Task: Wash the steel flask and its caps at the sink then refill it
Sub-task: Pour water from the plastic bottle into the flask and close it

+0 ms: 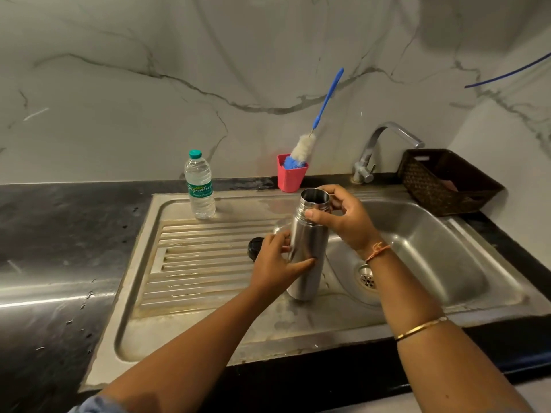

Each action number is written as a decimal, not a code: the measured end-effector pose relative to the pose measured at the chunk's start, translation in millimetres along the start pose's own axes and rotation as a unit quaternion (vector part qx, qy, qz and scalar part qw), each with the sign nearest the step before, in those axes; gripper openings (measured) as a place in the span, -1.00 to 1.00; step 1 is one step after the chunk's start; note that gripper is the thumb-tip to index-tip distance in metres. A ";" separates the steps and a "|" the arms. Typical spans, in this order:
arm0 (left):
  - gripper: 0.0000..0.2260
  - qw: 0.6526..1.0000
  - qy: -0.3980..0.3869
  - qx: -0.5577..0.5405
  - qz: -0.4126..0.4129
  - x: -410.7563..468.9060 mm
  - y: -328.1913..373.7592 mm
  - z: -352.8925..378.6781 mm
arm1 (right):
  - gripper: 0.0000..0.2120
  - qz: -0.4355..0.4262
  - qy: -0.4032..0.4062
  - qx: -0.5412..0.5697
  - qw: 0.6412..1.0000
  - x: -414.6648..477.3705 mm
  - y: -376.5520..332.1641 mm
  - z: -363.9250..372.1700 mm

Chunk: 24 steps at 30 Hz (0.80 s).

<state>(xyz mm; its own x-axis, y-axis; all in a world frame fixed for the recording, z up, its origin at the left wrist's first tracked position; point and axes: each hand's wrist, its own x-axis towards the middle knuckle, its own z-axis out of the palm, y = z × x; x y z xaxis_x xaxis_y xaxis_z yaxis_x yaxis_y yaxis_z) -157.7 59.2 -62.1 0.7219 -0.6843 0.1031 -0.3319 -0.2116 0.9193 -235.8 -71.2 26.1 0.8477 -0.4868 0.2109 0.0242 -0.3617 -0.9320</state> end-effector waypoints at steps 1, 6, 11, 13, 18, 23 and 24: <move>-0.37 1.000 0.000 -0.005 0.002 -3.0 -2.3 0.4 | -0.45 -0.005 -0.001 0.003 1.000 -3.7 0.9 1.3; -0.37 1.000 0.014 -0.024 0.009 -13.1 -6.5 3.0 | -0.47 -0.024 0.004 0.023 0.999 -16.0 4.4 6.5; -0.44 0.998 0.044 -0.046 0.006 -16.0 -9.6 -0.6 | -0.50 -0.037 0.015 0.010 0.999 -20.9 4.7 19.7; -0.46 0.997 0.059 -0.041 0.003 -14.0 -10.2 -3.2 | -0.38 -0.051 0.043 -0.032 0.997 -22.2 4.6 27.7; -0.49 0.996 0.080 -0.030 0.007 -4.7 -2.3 -0.4 | -0.34 -0.051 0.111 -0.048 0.991 -23.7 4.6 37.6; -0.44 0.997 0.073 -0.025 0.003 0.6 -4.5 8.1 | -0.44 -0.053 0.141 -0.046 0.987 -18.4 9.7 33.5; -0.45 0.997 0.070 -0.029 -0.001 0.7 -5.0 9.3 | -0.46 -0.054 0.140 -0.049 0.988 -18.0 11.6 33.8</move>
<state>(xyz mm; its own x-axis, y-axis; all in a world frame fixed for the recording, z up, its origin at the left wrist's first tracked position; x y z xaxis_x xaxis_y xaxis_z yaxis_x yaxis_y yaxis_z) -161.2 53.3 -70.1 0.8010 -0.5796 0.1501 -0.2978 -0.1683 0.9397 -232.9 -39.8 1.5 0.6636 -0.6369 0.3924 0.0432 -0.4910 -0.8701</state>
